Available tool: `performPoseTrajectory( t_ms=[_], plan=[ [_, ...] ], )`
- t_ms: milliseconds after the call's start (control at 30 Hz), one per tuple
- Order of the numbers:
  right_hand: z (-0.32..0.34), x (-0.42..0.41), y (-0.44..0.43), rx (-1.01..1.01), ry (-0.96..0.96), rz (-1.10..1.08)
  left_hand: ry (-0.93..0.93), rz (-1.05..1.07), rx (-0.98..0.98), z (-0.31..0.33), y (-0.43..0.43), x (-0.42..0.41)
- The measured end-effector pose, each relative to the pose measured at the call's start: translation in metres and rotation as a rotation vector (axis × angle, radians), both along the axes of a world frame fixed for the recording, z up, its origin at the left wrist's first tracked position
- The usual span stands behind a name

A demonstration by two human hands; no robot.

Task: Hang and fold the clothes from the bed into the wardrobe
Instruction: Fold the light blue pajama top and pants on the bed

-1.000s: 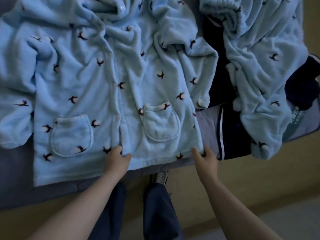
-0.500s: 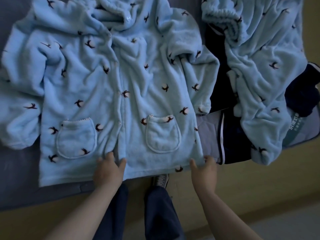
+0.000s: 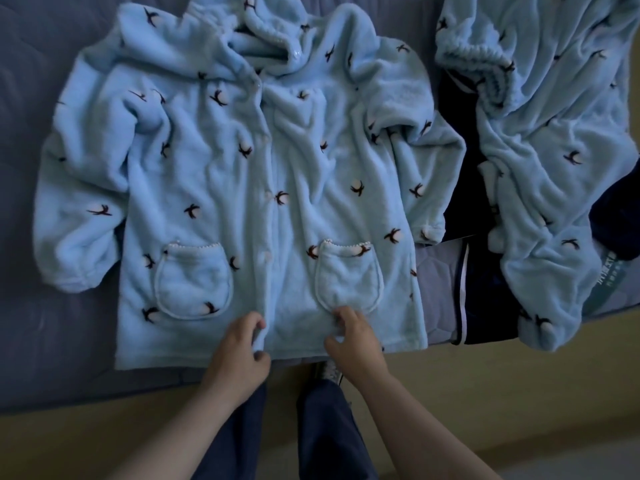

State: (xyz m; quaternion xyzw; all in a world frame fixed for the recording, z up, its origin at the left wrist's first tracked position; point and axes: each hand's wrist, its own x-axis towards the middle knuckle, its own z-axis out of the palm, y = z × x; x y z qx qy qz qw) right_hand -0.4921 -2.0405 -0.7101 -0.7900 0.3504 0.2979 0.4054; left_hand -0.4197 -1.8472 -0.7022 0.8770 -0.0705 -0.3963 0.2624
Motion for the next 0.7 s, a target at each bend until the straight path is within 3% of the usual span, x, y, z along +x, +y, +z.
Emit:
performPoseTrajectory(
  t_ms=[133,200,367,700],
  plan=[
    [-0.004,0.004,0.012,0.043,0.049,-0.002,0.247,-0.061,0.123,-0.012,0.002,0.007],
    [-0.002,0.007,0.012,0.032,0.051,-0.040,0.308,0.021,0.055,-0.014,0.000,0.012],
    [0.015,0.025,-0.006,-0.046,0.024,-0.097,0.143,0.058,-0.034,0.001,-0.010,0.040],
    [0.082,0.108,-0.050,-0.193,-0.069,-0.147,0.047,0.007,-0.099,0.059,-0.029,0.133]
  ],
)
